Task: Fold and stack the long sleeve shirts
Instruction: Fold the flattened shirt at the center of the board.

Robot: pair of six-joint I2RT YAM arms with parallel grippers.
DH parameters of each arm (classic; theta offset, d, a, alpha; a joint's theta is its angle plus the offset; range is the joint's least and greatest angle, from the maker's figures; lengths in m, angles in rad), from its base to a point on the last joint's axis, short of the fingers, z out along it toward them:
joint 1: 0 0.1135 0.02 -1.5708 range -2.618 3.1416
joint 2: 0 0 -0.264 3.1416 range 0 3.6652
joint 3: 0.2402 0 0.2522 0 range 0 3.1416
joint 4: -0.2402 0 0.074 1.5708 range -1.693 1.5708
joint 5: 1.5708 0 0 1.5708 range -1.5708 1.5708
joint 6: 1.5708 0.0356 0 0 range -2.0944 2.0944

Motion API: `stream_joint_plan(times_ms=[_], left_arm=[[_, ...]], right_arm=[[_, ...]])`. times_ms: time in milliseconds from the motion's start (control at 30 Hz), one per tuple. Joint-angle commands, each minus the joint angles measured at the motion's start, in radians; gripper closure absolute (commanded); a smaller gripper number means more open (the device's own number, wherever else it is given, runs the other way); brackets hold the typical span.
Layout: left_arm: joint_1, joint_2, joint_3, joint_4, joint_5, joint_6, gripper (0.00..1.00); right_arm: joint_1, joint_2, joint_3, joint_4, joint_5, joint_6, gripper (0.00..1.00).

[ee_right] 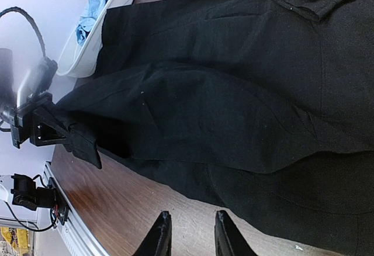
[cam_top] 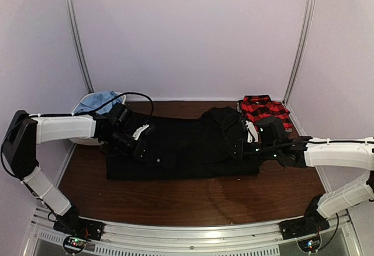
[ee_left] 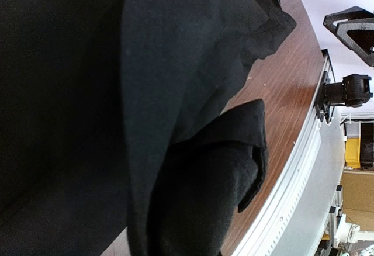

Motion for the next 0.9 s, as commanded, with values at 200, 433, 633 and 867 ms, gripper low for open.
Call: stream_joint_plan(times_ms=[200, 433, 633, 867], left_arm=[[0.050, -0.039, -0.066, -0.007, -0.054, 0.056, 0.97], [0.093, -0.014, -0.024, -0.124, -0.267, 0.087, 0.90], [0.093, 0.054, 0.014, -0.107, -0.368, 0.088, 0.76], [0.102, 0.075, 0.057, -0.105, -0.523, 0.053, 0.60]], right_arm=[[0.000, 0.031, -0.021, 0.050, -0.005, -0.010, 0.73], [0.000, 0.055, -0.029, 0.068, -0.006, -0.010, 0.74], [0.000, 0.077, -0.037, 0.077, -0.010, -0.013, 0.74], [0.000, 0.075, -0.041, 0.035, 0.048, -0.040, 0.74]])
